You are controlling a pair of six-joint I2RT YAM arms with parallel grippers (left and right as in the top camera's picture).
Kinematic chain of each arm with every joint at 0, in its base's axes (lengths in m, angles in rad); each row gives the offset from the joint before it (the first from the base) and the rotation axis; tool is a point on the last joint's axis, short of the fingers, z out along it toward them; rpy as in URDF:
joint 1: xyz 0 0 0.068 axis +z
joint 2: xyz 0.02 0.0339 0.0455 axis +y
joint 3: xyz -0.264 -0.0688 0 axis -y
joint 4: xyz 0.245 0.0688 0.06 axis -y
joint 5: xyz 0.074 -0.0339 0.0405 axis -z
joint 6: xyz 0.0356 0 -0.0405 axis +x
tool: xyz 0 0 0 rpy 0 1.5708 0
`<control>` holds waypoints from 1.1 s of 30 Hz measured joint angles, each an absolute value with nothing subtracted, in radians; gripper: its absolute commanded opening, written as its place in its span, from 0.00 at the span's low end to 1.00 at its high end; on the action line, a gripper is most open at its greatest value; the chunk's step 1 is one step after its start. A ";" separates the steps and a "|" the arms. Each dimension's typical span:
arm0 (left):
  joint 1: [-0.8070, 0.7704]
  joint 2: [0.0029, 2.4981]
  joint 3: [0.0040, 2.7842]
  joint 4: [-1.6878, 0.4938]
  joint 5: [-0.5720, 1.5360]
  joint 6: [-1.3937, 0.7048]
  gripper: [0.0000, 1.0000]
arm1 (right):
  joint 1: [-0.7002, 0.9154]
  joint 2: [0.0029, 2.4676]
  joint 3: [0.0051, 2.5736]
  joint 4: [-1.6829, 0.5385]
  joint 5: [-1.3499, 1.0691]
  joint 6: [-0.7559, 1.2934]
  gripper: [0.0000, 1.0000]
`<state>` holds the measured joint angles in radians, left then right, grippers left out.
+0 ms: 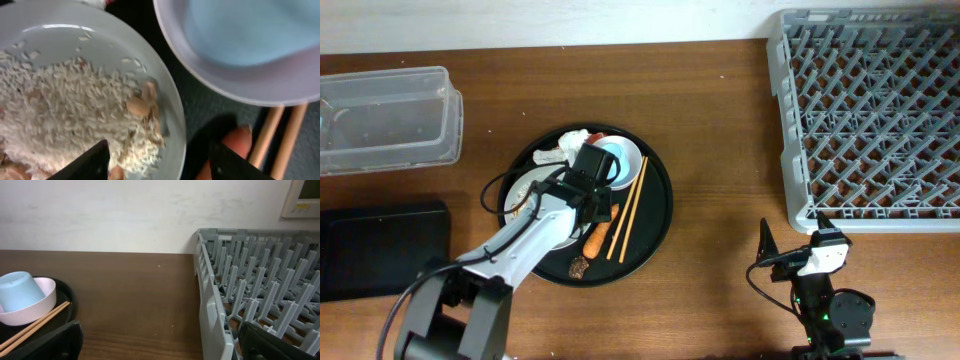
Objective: Sort waste into correct bins and load items into the dishwasher rack
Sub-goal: 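Reach the left gripper to the rice plate rim and grasp it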
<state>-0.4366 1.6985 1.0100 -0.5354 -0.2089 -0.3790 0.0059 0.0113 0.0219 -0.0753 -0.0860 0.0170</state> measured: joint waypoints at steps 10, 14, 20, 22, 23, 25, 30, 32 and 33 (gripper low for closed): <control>-0.443 1.740 1.010 -0.492 -0.245 -0.387 0.55 | 0.006 0.011 0.022 -0.075 -0.086 0.017 0.98; -0.453 1.740 1.010 -0.492 -0.252 -0.387 0.54 | 0.006 0.011 0.022 -0.075 -0.086 0.018 0.98; -0.476 1.744 1.010 -0.498 -0.255 -0.387 0.52 | 0.006 0.011 0.022 -0.075 -0.086 0.018 0.98; -0.476 1.745 1.010 -0.500 -0.263 -0.387 0.52 | 0.006 0.011 0.022 -0.075 -0.086 0.017 0.98; -0.476 1.746 1.010 -0.500 -0.264 -0.387 0.52 | 0.006 0.011 0.022 -0.075 -0.086 0.017 0.98; -0.476 1.753 1.010 -0.501 -0.267 -0.387 0.52 | 0.006 0.011 0.022 -0.075 -0.086 0.017 0.99; -0.476 1.780 1.010 -0.511 -0.267 -0.387 0.42 | 0.006 0.011 0.022 -0.075 -0.086 0.018 0.98; -0.476 1.786 1.010 -0.512 -0.267 -0.388 0.39 | 0.006 0.011 0.022 -0.075 -0.086 0.017 0.99; -0.476 1.790 1.010 -0.512 -0.266 -0.391 0.39 | 0.006 0.011 0.022 -0.075 -0.086 0.017 0.98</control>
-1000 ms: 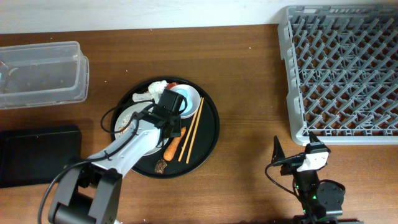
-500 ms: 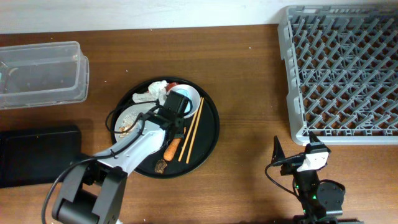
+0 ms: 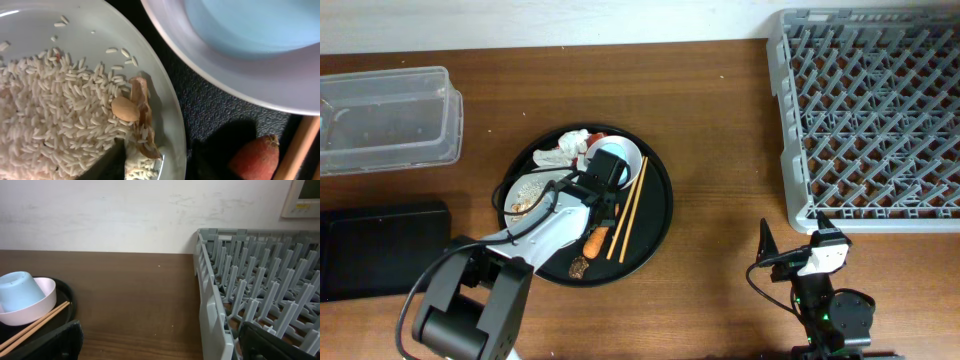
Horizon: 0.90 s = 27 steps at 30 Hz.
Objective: Sort waste into correct bins and load items into the dishwasher rack
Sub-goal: 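Reach the left gripper to the rice plate rim and grasp it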
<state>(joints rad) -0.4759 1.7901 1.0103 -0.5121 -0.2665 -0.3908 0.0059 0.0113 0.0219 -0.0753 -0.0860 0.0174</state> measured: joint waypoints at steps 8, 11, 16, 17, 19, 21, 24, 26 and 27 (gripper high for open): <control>-0.476 1.792 1.010 -0.515 -0.267 -0.390 0.34 | 0.006 0.011 0.022 -0.075 -0.086 0.017 0.98; -0.476 1.792 1.010 -0.515 -0.274 -0.390 0.34 | 0.006 0.011 0.022 -0.075 -0.086 0.018 0.98; -0.476 1.792 1.029 -0.539 -0.282 -0.390 0.29 | 0.006 0.011 0.022 -0.075 -0.086 0.017 0.98; -0.476 1.792 1.040 -0.551 -0.283 -0.390 0.28 | 0.006 0.011 0.022 -0.075 -0.086 0.018 0.98; -0.476 1.792 1.059 -0.566 -0.289 -0.389 0.28 | 0.006 0.011 0.022 -0.075 -0.086 0.018 0.98; -0.476 1.792 1.066 -0.575 -0.289 -0.389 0.28 | 0.006 0.011 0.022 -0.075 -0.086 0.017 0.98; -0.476 1.792 1.068 -0.585 -0.286 -0.389 0.28 | 0.006 0.011 0.022 -0.075 -0.086 0.017 0.98; -0.476 1.792 1.068 -0.592 -0.279 -0.389 0.28 | 0.006 0.011 0.022 -0.075 -0.086 0.018 0.98; -0.476 1.792 1.068 -0.592 -0.277 -0.389 0.28 | 0.006 0.011 0.022 -0.075 -0.086 0.017 0.98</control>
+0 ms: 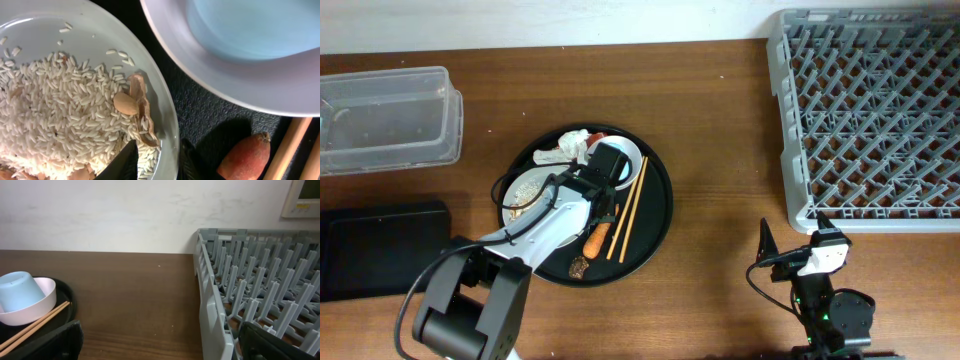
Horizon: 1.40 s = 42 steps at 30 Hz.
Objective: Sort waste into correct bins and load items into the dishwasher rack
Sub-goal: 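Reach the left gripper to the rice plate rim and grasp it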
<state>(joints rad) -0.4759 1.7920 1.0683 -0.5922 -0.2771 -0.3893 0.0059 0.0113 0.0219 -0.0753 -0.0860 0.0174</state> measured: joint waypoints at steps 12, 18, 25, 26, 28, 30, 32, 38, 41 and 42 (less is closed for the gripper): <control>-0.476 1.831 1.073 -0.587 -0.273 -0.390 0.18 | 0.006 0.011 0.022 -0.075 -0.086 0.017 0.98; -0.477 1.831 1.074 -0.587 -0.272 -0.389 0.07 | 0.006 0.011 0.022 -0.075 -0.086 0.017 0.98; -0.479 1.826 1.074 -0.591 -0.271 -0.385 0.01 | 0.006 0.011 0.022 -0.075 -0.086 0.018 0.98; -0.479 1.819 1.074 -0.592 -0.274 -0.386 0.01 | 0.006 0.011 0.022 -0.075 -0.086 0.018 0.98; -0.479 1.802 1.074 -0.595 -0.274 -0.386 0.01 | 0.006 0.011 0.022 -0.075 -0.086 0.018 0.98; -0.479 1.789 1.074 -0.598 -0.277 -0.386 0.01 | 0.006 0.011 0.022 -0.075 -0.086 0.017 0.99; -0.479 1.783 1.074 -0.602 -0.278 -0.386 0.01 | 0.006 0.011 0.022 -0.075 -0.086 0.017 0.98; -0.479 1.782 1.074 -0.611 -0.278 -0.386 0.01 | 0.006 0.011 0.022 -0.075 -0.086 0.017 0.98; -0.480 1.782 1.084 -0.642 -0.289 -0.386 0.01 | 0.006 0.011 0.022 -0.075 -0.086 0.017 0.98; -0.480 1.782 1.090 -0.653 -0.296 -0.386 0.01 | 0.006 0.011 0.022 -0.075 -0.086 0.018 0.98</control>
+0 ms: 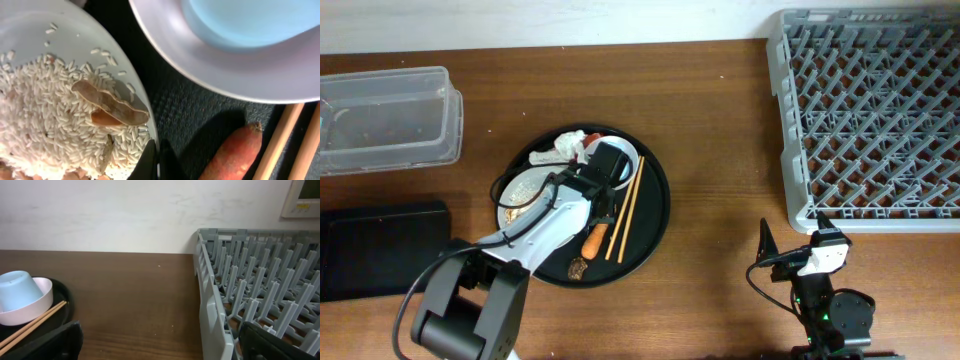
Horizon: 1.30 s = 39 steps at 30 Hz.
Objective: Sort waste into correct bins and load items into the dishwasher rack
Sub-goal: 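Reach the left gripper to the rice plate rim and grasp it, then lift the plate left and tip rice and shells onto the black tray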
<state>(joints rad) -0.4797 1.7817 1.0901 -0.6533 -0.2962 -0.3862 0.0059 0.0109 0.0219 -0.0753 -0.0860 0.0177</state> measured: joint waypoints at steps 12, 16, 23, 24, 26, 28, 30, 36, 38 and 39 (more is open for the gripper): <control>-0.480 1.782 1.196 -0.778 -0.390 -0.385 0.01 | 0.006 0.011 0.022 -0.075 -0.086 0.017 0.98; -0.480 1.782 1.214 -0.785 -0.425 -0.363 0.01 | 0.006 0.011 0.022 -0.075 -0.086 0.017 0.98; -0.480 1.769 1.259 -0.875 -0.561 -0.354 0.01 | 0.006 0.011 0.022 -0.075 -0.086 0.017 0.98; -0.480 1.757 1.261 -0.877 -0.593 -0.352 0.01 | 0.006 0.011 0.022 -0.075 -0.086 0.018 0.98; -0.471 1.724 1.262 -0.876 -0.607 -0.352 0.01 | 0.006 0.011 0.022 -0.075 -0.086 0.017 0.98; -0.440 1.692 1.267 -0.875 -0.615 -0.352 0.01 | 0.006 0.011 0.022 -0.075 -0.086 0.017 0.99; -0.390 1.676 1.268 -0.874 -0.617 -0.352 0.01 | 0.006 0.011 0.022 -0.075 -0.086 0.017 0.98; -0.089 1.648 1.268 -0.809 -0.459 -0.355 0.01 | 0.006 0.011 0.022 -0.075 -0.086 0.017 0.98; 0.017 1.647 1.268 -0.801 -0.421 -0.356 0.00 | 0.006 0.011 0.022 -0.075 -0.086 0.018 0.98; 0.064 1.647 1.268 -0.789 -0.377 -0.356 0.01 | 0.006 0.011 0.022 -0.075 -0.086 0.017 0.98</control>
